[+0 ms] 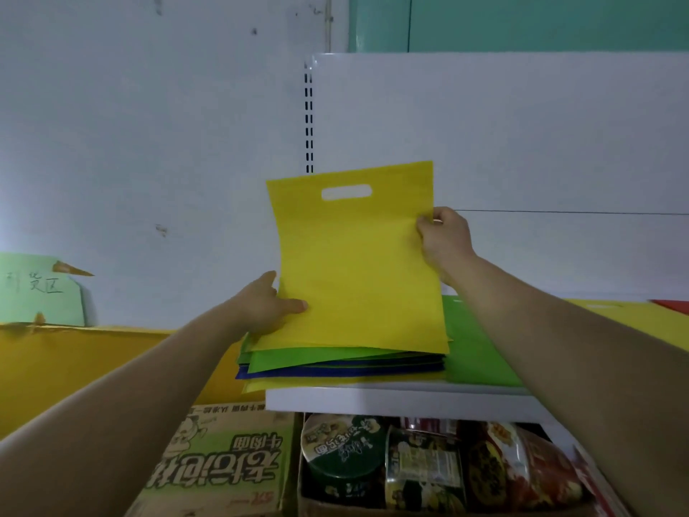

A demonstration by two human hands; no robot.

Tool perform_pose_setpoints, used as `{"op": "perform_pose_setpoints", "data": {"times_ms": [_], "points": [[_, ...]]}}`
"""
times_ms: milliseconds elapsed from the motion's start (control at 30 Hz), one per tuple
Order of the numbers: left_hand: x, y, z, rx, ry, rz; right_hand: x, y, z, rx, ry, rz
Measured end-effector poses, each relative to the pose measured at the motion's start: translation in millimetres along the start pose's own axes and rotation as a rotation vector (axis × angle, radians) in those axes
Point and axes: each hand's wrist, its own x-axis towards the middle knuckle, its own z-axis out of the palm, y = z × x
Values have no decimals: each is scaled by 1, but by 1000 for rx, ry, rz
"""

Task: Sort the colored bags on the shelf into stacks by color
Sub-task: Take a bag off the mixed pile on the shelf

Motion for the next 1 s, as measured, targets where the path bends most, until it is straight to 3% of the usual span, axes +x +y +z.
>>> {"op": "perform_pose_setpoints", "data": {"times_ms": [167,300,433,700,867,1000], "points": [[-4,4,-14,-281,127,-21,-2,-21,-12,157,41,82],[-13,13,-24,-306,183,105,-8,-32,-18,123,74,51],[-19,22,-31,-329,239,213,-18,-37,-20,71,-40,124],[-25,49,-18,-476,147,308,-27,-51,-58,-30,152,100],[-36,79,22,-481,97,337,-40,-44,-114,-60,110,191],[-52,116,69,-467,44,367,-47,-41,-179,-122,233,143]]}}
